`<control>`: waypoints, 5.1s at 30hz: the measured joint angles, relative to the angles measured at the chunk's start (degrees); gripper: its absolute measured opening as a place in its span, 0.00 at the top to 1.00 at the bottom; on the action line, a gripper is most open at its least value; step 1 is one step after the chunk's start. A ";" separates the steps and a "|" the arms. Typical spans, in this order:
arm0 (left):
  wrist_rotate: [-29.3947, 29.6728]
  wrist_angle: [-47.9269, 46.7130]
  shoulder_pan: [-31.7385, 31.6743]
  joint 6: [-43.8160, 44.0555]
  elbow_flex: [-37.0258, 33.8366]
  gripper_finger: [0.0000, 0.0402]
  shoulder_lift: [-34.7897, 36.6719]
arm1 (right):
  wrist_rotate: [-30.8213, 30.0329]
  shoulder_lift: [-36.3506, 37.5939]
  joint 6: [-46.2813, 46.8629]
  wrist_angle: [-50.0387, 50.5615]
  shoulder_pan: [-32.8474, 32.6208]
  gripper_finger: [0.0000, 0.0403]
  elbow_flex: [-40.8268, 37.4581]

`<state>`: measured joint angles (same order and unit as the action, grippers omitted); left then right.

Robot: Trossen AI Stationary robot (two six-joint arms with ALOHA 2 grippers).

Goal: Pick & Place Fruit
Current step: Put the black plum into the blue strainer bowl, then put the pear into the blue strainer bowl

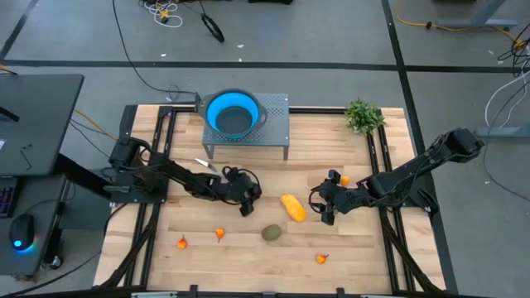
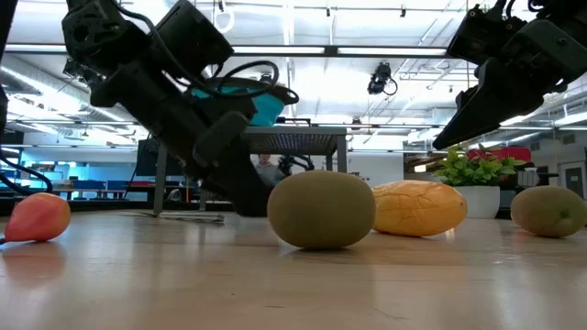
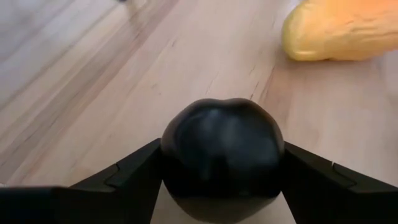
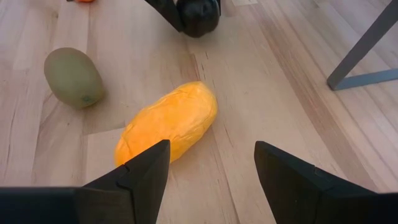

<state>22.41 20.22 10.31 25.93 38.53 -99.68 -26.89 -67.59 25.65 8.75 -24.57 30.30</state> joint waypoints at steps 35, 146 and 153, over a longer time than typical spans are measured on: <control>14.00 -9.59 -22.62 -23.44 2.30 0.29 42.85 | -0.37 0.02 -1.07 -1.31 0.10 0.39 -0.01; 14.44 -45.93 37.22 72.67 10.57 0.13 3.92 | 7.54 0.00 -0.55 -15.92 -11.00 0.39 -11.38; 13.68 -45.27 37.22 71.21 10.59 0.13 3.94 | 7.52 0.00 -0.42 -16.14 -11.14 0.39 -11.55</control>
<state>36.09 -25.05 47.53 97.15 49.12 -95.74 -19.38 -67.59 25.23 -7.39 -35.70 18.75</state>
